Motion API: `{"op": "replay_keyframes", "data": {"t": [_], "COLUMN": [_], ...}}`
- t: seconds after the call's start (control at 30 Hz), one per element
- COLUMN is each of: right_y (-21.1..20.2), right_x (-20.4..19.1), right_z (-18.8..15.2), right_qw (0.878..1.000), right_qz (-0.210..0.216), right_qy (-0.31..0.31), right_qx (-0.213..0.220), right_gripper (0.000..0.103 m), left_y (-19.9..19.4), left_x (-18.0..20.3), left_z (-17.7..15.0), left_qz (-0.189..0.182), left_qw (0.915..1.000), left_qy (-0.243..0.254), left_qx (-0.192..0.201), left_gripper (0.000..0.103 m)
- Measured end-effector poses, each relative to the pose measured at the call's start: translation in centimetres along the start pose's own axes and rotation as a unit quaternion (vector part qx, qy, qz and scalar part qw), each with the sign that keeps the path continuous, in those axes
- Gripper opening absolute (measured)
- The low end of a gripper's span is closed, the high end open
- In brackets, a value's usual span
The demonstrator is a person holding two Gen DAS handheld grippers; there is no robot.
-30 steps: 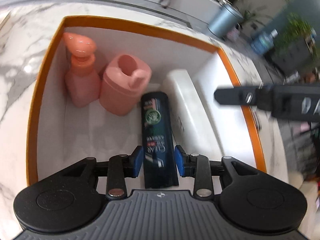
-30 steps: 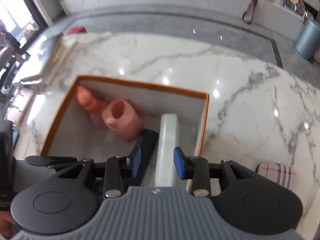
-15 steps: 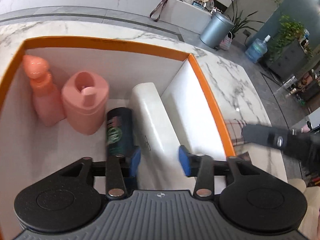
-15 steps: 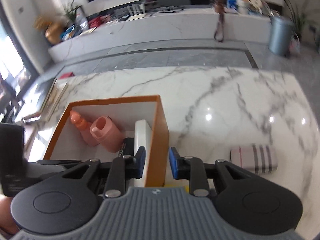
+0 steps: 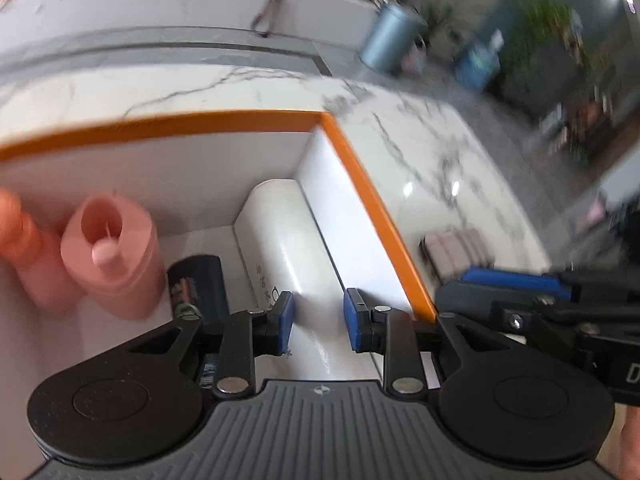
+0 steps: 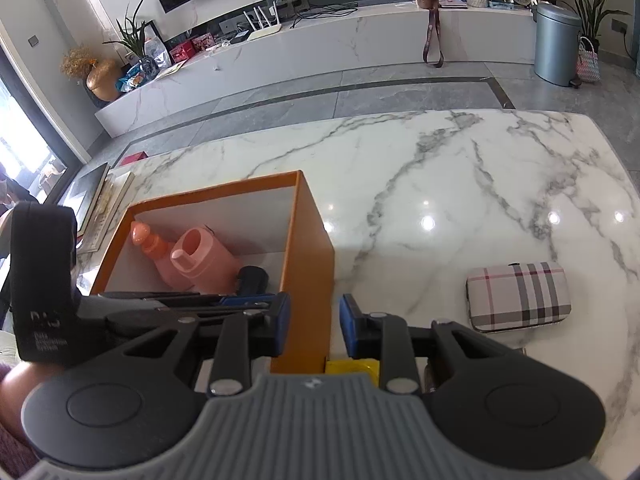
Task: Organize rigid objects
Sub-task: 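Lower white cylindrical case into the box and open right tool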
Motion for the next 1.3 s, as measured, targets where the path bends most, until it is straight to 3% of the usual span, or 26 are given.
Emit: {"op": "replay_keyframes", "data": {"t": [0.1,0.3,0.4,0.47,0.57,0.63,0.8,0.87,0.93,1.0,1.07,1.13,1.2,1.23,1.3], "right_y": [0.0,-0.1,-1.0,-1.4,-1.8,-2.0,-1.4,-0.1,1.2,2.3,3.3,4.2,4.8,5.1,5.7], "right_x": [0.1,0.3,0.0,-0.3,-1.0,-1.9,-6.2,-7.8,-9.5,-10.6,-11.1,-10.9,-10.8,-10.7,-10.9], "right_z": [-0.1,0.0,0.2,0.5,1.0,1.2,1.4,1.1,0.8,0.3,-0.4,-0.9,-1.3,-1.6,-2.0], "right_qw": [1.000,1.000,1.000,1.000,0.999,0.999,0.991,0.983,0.965,0.937,0.900,0.861,0.820,0.799,0.769], "right_qz": [-0.001,0.001,0.001,0.000,0.006,0.017,0.036,0.011,-0.013,-0.033,-0.051,-0.069,-0.078,-0.081,-0.079], "right_qy": [-0.002,0.005,-0.011,-0.022,-0.025,-0.038,-0.125,-0.182,-0.262,-0.345,-0.431,-0.500,-0.562,-0.590,-0.627], "right_qx": [-0.002,-0.004,0.007,0.014,0.020,0.029,0.018,-0.003,-0.016,-0.027,-0.046,-0.063,-0.076,-0.083,-0.095], "right_gripper": [0.028,0.029,0.029,0.030,0.030,0.030,0.028,0.028,0.028,0.028,0.026,0.024,0.024,0.024,0.022], "left_y": [0.1,0.1,-0.1,-0.2,-1.8,-3.0,-4.0,-4.1,-4.0,-3.8,-3.5,-3.0,-2.7,-2.5,-2.1], "left_x": [1.3,1.5,0.2,-0.8,-1.3,-1.7,-2.1,-2.1,-2.1,-2.2,-2.4,-2.2,-1.9,-1.9,-1.9], "left_z": [0.9,0.7,0.2,-0.7,-1.2,-1.4,-2.4,-2.8,-3.2,-3.6,-3.9,-4.3,-5.0,-5.2,-5.6], "left_qz": [0.038,0.051,0.101,0.096,0.071,0.073,0.056,0.047,0.032,0.025,0.018,0.004,-0.009,-0.011,-0.010], "left_qw": [0.9978,0.9963,0.9913,0.9923,0.9966,0.9968,0.9977,0.9976,0.9977,0.9971,0.9965,0.9958,0.9943,0.9933,0.9918], "left_qy": [0.041,0.057,0.059,0.049,0.038,0.031,0.036,0.046,0.055,0.064,0.065,0.066,0.072,0.077,0.080], "left_qx": [-0.035,-0.038,-0.060,-0.061,-0.021,-0.004,-0.013,-0.020,-0.024,-0.034,-0.050,-0.064,-0.078,-0.086,-0.099], "left_gripper": [0.019,0.019,0.002,0.002,0.002,0.002,0.008,0.016,0.023,0.026,0.030,0.047,0.056,0.056,0.056]}}
Point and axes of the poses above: each gripper's, at about its wrist camera, not at the fingertips, and y roughly the way its jaws point, x to its right, z to its top, the point moved 7 cm from there along y, roughly the way its jaws point, and after that the axes turned 13 degrees about -z, right-handed, at the moved point
